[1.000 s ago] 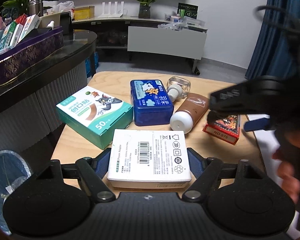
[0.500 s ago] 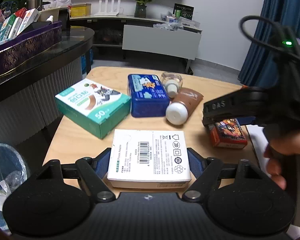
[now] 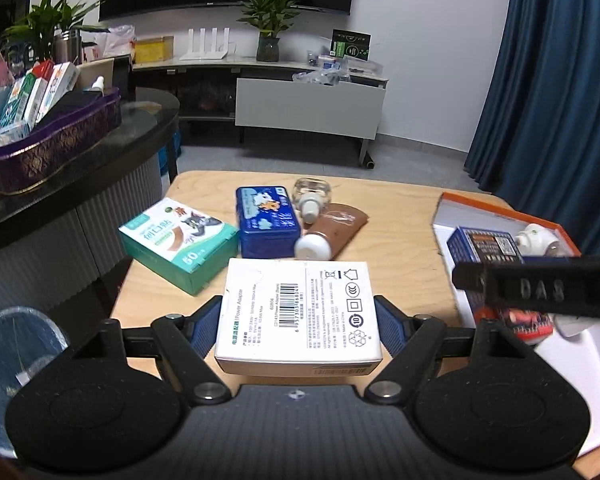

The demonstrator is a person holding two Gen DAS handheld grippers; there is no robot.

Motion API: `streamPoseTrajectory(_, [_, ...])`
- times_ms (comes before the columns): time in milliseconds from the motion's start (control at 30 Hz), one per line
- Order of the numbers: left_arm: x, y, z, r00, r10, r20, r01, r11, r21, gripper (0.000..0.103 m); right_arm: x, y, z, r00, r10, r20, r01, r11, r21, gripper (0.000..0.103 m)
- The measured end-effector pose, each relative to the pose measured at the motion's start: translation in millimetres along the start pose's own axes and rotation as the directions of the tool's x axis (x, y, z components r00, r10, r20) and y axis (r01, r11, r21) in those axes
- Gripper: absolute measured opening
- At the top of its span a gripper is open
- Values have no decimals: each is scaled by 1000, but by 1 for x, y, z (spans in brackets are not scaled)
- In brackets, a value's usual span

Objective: Organize rigid objects
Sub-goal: 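Lift the white product box and card deck and carry them toward the white box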

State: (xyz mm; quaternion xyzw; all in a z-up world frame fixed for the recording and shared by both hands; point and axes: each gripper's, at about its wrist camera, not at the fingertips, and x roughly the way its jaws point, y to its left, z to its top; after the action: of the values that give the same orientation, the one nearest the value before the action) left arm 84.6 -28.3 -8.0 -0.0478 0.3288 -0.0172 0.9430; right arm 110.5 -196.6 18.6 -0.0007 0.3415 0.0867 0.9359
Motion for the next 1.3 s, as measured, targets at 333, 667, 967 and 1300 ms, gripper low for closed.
streamPoseTrajectory(333, [-26, -21, -11, 999, 32, -6, -32, 999, 28, 79, -43, -12, -33, 999, 14, 37, -15, 1000, 21, 72])
streamPoseTrajectory(667, [-46, -49, -20, 1000, 6, 17, -7, 998, 56, 79, -86, -32, -54, 993, -22, 113, 19, 999, 28, 72])
streamPoseTrajectory(967, [-55, -74, -32, 999, -22, 29, 19, 993, 113, 79, -106, -58, -76, 991, -50, 126, 41, 996, 74, 72])
streamPoseTrajectory(1300, [-58, -95, -34, 997, -67, 39, 60, 987, 146, 79, -122, -77, -87, 985, -87, 150, 71, 991, 111, 72])
